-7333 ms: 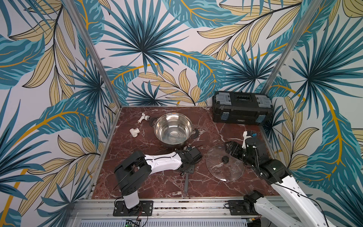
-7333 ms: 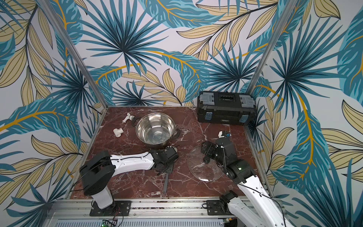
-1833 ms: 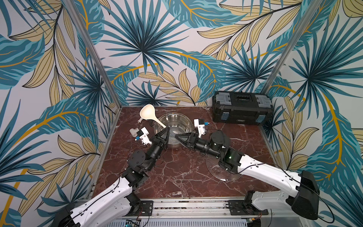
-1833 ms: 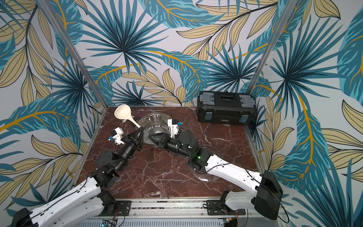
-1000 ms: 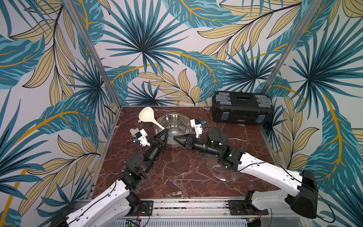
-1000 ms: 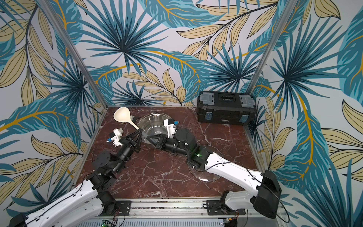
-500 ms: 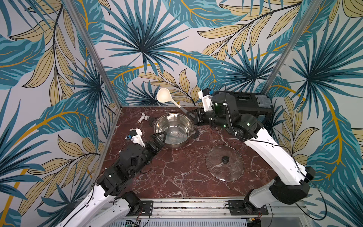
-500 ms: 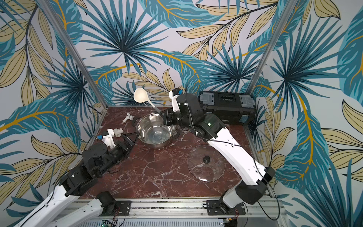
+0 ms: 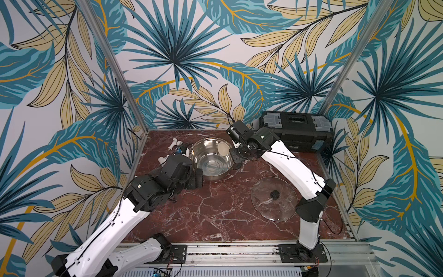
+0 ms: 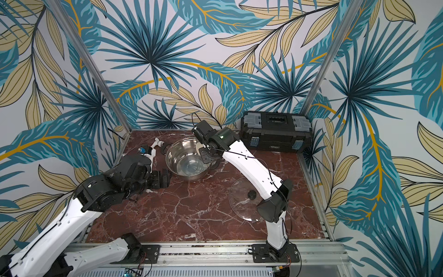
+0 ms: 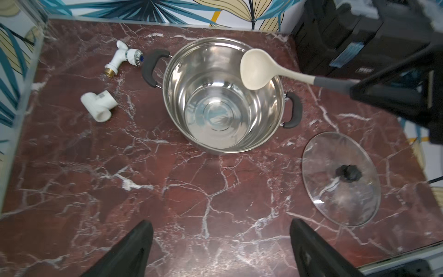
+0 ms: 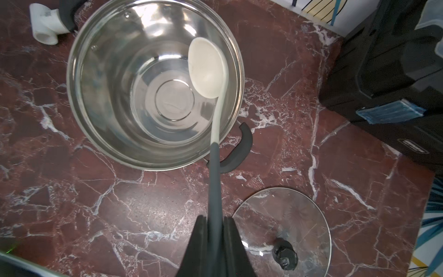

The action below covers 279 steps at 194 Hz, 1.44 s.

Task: Stir the soup with a spoon
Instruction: Adjust the spoon, then stir the soup in the pan with a stick.

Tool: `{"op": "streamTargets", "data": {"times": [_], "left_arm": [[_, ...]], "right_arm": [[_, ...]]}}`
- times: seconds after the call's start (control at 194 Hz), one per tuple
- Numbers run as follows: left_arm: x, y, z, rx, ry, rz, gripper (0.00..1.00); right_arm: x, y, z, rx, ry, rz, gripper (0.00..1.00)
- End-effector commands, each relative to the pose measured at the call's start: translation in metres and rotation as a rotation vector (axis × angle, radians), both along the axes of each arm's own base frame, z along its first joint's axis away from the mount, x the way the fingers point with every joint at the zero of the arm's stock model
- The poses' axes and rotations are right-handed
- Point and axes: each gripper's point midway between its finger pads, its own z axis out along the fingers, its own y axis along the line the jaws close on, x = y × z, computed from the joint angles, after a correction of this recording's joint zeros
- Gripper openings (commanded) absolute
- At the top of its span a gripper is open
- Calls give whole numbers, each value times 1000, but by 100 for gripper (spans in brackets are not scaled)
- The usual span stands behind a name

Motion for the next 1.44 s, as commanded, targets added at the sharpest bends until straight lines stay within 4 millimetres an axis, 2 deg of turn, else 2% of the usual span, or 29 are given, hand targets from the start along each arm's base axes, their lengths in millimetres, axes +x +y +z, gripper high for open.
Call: {"op": "streamTargets", "data": {"times": [0.0, 0.217, 0.552, 0.769, 0.924, 0.945, 1.043, 1.141, 1.254, 1.435], "left_arm": [[-7, 12, 7, 136, -39, -98, 93], [-8, 4, 17, -3, -161, -108, 100], [-13, -14, 8, -110, -127, -154, 100], [-14, -16, 6, -125, -117, -151, 100], [-14, -14, 4, -128, -115, -135, 100], [-14, -14, 4, -129, -115, -136, 100], [-14, -13, 2, -131, -110, -131, 100], [-14, -14, 2, -134, -110, -126, 100], [-13, -14, 3, -142, -113, -124, 100], [-12, -15, 3, -151, -113, -117, 100]], "right_arm": [[6, -2, -6, -78, -24, 2, 0], [23, 7, -20, -112, -32, -17, 0], [33, 37, -34, -29, -10, 0, 0], [30, 70, -37, 101, 22, 53, 0], [26, 82, -37, 164, 54, 76, 0], [15, 93, -38, 166, 62, 107, 0], [3, 100, -40, 187, 90, 134, 0], [-10, 101, -42, 204, 118, 155, 0], [-23, 94, -43, 202, 130, 157, 0], [-38, 69, -43, 176, 132, 117, 0]]}}
